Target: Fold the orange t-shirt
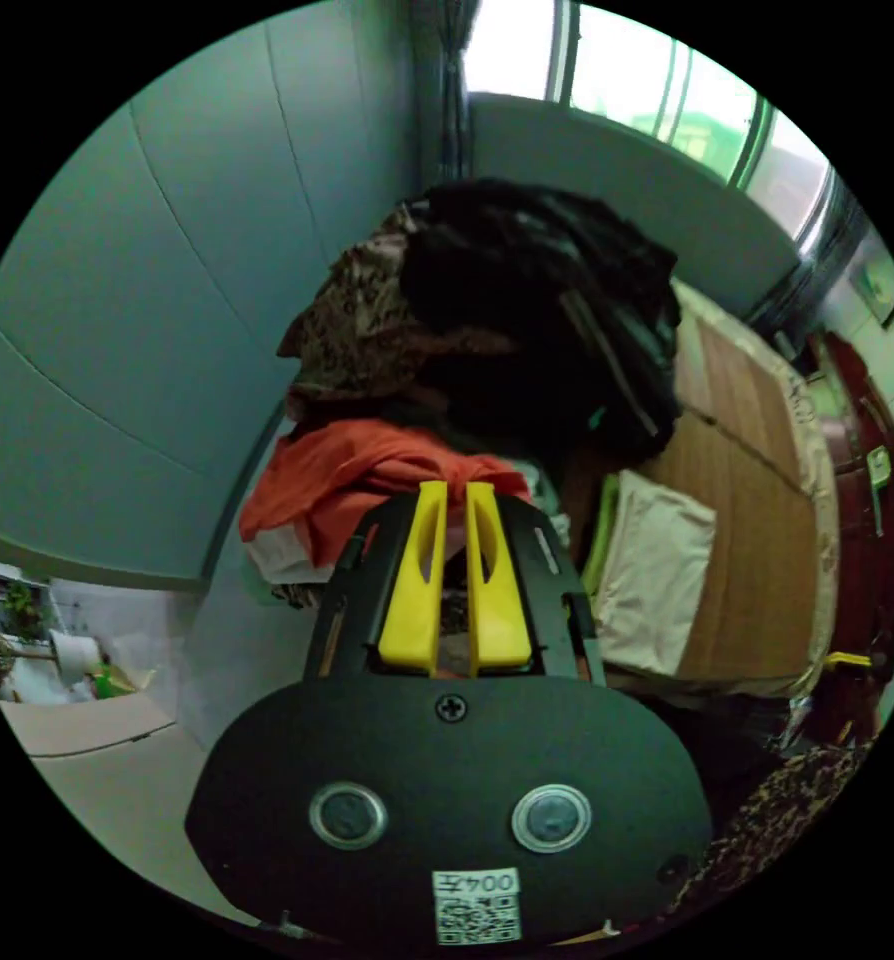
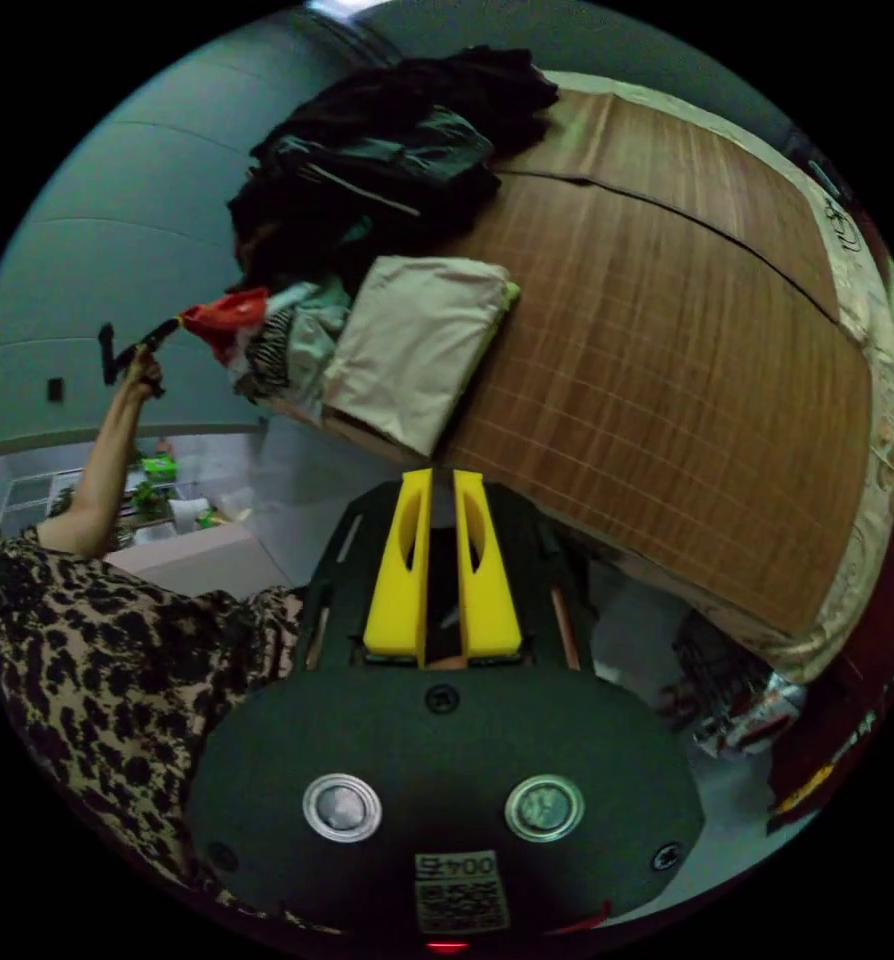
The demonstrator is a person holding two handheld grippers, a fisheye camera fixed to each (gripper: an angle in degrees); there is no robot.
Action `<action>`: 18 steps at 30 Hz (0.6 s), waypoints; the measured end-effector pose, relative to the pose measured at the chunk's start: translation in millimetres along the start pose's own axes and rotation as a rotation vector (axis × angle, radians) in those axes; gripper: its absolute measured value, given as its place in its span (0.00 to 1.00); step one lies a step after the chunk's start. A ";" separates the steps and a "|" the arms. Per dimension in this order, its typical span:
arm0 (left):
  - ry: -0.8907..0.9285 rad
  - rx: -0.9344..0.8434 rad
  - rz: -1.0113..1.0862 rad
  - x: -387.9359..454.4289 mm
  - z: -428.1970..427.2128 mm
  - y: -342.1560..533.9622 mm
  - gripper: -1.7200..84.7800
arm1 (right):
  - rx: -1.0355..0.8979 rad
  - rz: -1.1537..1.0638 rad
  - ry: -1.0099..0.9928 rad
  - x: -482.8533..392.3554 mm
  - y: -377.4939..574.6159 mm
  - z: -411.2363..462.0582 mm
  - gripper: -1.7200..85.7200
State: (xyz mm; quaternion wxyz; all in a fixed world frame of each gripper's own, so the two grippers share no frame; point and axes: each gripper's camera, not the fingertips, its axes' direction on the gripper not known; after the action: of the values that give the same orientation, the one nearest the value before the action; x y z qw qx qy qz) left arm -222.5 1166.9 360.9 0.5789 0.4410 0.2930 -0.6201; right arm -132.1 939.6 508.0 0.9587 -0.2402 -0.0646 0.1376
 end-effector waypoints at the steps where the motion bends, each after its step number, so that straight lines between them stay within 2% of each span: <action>1: 0.069 0.060 -0.015 6.4 -28.8 -7.8 0.05 | 0.014 -0.013 -0.024 -3.2 -1.6 -2.8 0.08; 6: 0.271 0.264 0.094 63.7 -156.5 -41.3 0.05 | 0.117 -0.093 -0.230 -23.2 -14.5 -30.4 0.12; 11: 0.488 0.440 0.271 153.1 -269.8 -64.8 0.05 | 0.172 -0.032 -0.430 -22.9 -21.9 -58.7 0.15; 18: 0.699 0.432 0.345 278.2 -263.5 -64.2 0.05 | 0.058 0.300 -0.507 25.1 3.3 -49.8 0.11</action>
State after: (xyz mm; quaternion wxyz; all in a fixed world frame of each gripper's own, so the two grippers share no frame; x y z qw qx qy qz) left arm -214.0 1279.5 -10.8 0.4345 0.7775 0.2570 -0.3750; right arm -99.5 927.8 464.2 0.8874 -0.1778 -0.2618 0.3351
